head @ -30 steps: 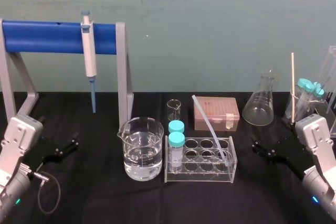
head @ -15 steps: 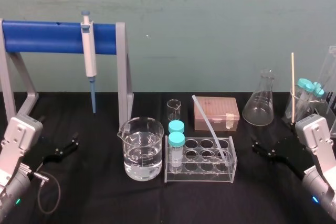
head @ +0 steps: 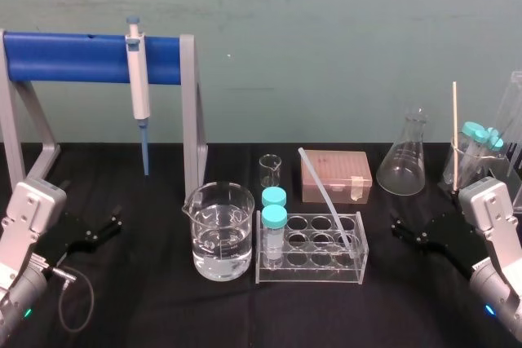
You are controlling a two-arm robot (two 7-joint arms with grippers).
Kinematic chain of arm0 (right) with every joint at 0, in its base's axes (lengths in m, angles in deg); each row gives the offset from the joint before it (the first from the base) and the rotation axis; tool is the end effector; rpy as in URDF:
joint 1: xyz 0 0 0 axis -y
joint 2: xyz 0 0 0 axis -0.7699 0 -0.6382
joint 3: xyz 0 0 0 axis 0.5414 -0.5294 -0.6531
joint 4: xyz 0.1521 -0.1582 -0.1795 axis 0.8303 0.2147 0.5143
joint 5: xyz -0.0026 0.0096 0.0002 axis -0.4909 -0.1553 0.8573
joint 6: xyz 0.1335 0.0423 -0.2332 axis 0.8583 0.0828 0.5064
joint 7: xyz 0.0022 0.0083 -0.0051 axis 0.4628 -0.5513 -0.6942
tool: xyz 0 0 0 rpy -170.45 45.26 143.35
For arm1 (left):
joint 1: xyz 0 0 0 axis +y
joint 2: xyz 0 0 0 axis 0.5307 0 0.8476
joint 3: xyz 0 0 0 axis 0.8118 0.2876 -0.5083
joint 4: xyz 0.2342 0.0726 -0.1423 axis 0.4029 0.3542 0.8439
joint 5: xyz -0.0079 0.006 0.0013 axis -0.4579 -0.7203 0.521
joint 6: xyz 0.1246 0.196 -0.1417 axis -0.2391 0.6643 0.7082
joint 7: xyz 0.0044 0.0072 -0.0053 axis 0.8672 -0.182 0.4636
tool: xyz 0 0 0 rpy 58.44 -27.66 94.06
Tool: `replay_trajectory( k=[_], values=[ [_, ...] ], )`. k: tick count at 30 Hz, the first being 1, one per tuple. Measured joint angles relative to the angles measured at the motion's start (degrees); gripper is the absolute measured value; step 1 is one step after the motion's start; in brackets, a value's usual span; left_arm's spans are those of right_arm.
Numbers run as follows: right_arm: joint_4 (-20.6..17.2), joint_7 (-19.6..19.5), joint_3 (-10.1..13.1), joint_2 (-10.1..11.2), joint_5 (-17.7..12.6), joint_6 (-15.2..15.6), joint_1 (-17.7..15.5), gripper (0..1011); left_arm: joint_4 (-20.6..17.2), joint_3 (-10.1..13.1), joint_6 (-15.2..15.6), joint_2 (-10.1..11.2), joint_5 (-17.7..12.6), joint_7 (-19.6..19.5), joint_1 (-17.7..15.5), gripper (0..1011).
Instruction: Pick up the stirring rod with one hand, then place it down.
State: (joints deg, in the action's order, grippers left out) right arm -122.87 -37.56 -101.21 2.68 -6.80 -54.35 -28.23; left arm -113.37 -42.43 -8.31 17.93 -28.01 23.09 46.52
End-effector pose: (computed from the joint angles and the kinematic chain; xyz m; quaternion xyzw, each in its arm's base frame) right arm 0.3222 -0.0886 -0.2900 -0.1417 -0.1324 -0.5799 0.7913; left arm 0.3222 0.0886 -0.2898 0.1415 -0.1324 0.5799 0.7913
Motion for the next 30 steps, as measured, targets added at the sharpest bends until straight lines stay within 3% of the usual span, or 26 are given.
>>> replay_trajectory(
  k=[30],
  values=[
    [0.00, 0.00, 0.00, 0.00, 0.00, 0.00, 0.00, 1003, 0.00, 0.00, 0.00, 0.00, 0.00, 0.00, 0.00, 1000]
  ],
)
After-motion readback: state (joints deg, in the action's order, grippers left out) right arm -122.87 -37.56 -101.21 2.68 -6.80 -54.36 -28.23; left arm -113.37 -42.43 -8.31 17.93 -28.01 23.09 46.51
